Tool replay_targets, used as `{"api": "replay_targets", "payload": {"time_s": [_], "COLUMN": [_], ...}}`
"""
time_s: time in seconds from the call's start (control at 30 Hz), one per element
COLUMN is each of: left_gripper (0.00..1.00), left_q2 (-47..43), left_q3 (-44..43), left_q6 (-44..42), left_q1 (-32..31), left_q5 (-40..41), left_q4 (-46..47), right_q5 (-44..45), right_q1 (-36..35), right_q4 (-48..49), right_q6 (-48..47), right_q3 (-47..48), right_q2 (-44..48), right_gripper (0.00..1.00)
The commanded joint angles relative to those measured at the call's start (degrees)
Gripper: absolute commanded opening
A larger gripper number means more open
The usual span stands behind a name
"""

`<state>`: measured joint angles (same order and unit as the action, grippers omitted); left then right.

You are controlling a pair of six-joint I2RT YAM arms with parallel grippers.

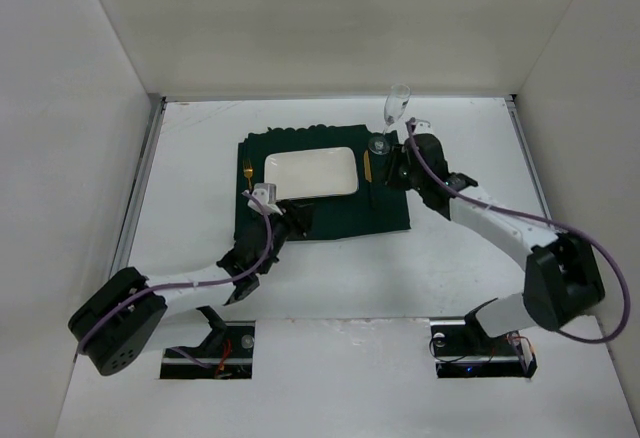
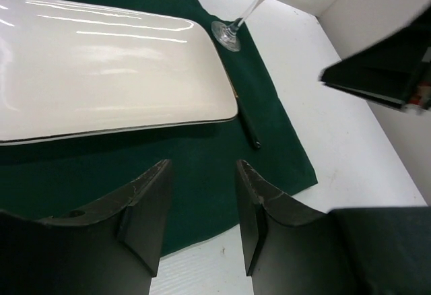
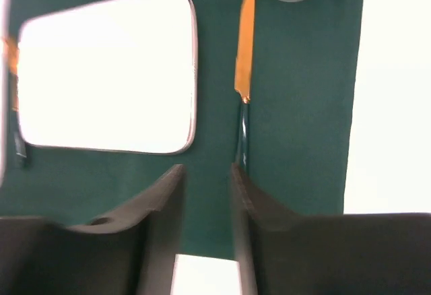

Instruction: Set the dinner table for one person

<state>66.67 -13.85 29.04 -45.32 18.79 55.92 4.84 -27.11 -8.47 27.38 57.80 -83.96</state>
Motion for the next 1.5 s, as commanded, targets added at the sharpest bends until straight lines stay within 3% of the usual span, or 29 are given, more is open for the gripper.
{"api": "replay_targets", "payload": {"time_s": [0.0, 0.1, 0.2, 0.4, 0.57, 0.77, 1.0, 1.2, 1.47], "left_gripper": [0.40, 0.40, 0.39, 0.38, 0.38, 0.39, 0.45, 0.45, 0.44], "left_q2": [1.61, 4.07, 1.72, -12.94, -26.58, -26.26, -17.64, -17.54, -22.73], "left_q3": [-1.70, -2.94, -3.90, -4.61, -6.54, -10.84, -13.13, -12.43, -11.99], "left_q6": [-1.70, -2.14, -2.31, -1.54, 5.66, 14.54, 16.31, 18.07, 16.58], "left_q1": [0.72, 0.63, -0.94, -0.87, 3.60, 14.50, 25.40, 28.31, 29.02], "left_q5": [4.05, 8.36, 12.67, 23.03, 31.39, 29.57, 18.76, 14.53, 15.05], "left_q4": [2.26, 1.91, -1.59, -23.62, -48.40, -66.35, -71.48, -72.09, -73.15], "right_q5": [7.09, 12.71, 17.47, 24.42, 23.64, 24.43, 24.52, 24.07, 23.72], "right_q1": [-0.88, -0.09, 2.19, 3.52, 5.27, 6.06, 6.07, 6.07, 6.07], "right_q4": [11.35, 16.36, 21.11, 31.49, 32.55, 32.03, 29.39, 29.12, 29.74], "right_q6": [4.08, 5.66, 7.60, 14.80, 16.13, 18.68, 18.06, 18.77, 18.68], "right_q3": [-7.07, -12.78, -18.93, -33.79, -35.91, -35.83, -32.67, -32.40, -33.28], "right_q2": [6.69, 12.92, 18.38, 25.95, 28.85, 25.00, 19.81, 18.66, 20.95], "right_gripper": [0.27, 0.08, 0.05, 0.12, 0.18, 0.30, 0.42, 0.49, 0.52]}}
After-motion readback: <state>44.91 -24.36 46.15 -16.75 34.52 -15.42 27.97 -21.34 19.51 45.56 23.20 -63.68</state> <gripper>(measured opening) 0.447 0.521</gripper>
